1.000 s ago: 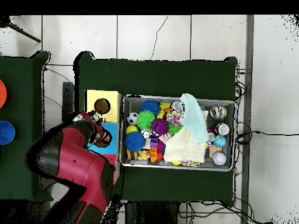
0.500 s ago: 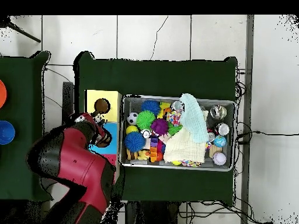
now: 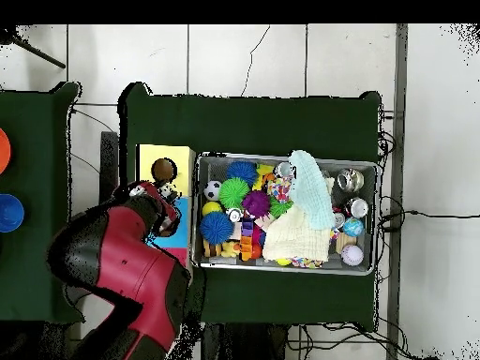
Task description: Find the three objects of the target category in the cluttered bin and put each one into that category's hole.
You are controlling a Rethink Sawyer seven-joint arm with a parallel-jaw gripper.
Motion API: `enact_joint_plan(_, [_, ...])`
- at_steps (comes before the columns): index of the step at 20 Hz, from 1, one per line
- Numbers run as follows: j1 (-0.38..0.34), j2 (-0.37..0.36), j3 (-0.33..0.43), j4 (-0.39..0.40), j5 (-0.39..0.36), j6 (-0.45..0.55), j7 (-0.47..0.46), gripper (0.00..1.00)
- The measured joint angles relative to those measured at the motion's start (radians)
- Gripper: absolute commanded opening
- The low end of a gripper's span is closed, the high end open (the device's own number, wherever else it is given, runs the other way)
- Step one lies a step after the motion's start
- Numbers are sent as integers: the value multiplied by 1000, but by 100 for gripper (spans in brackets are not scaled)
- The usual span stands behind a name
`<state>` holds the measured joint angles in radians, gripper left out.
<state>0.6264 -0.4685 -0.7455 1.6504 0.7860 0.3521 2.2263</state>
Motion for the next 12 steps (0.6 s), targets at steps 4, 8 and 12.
enact_joint_plan(4, [-1,1,-1,2,0,0,0,0])
enact_joint_plan(8, [-2,3,-1,5,0,-10,0,0])
enact_joint_plan(12, [-4,5,0,14,0,-45,0,0])
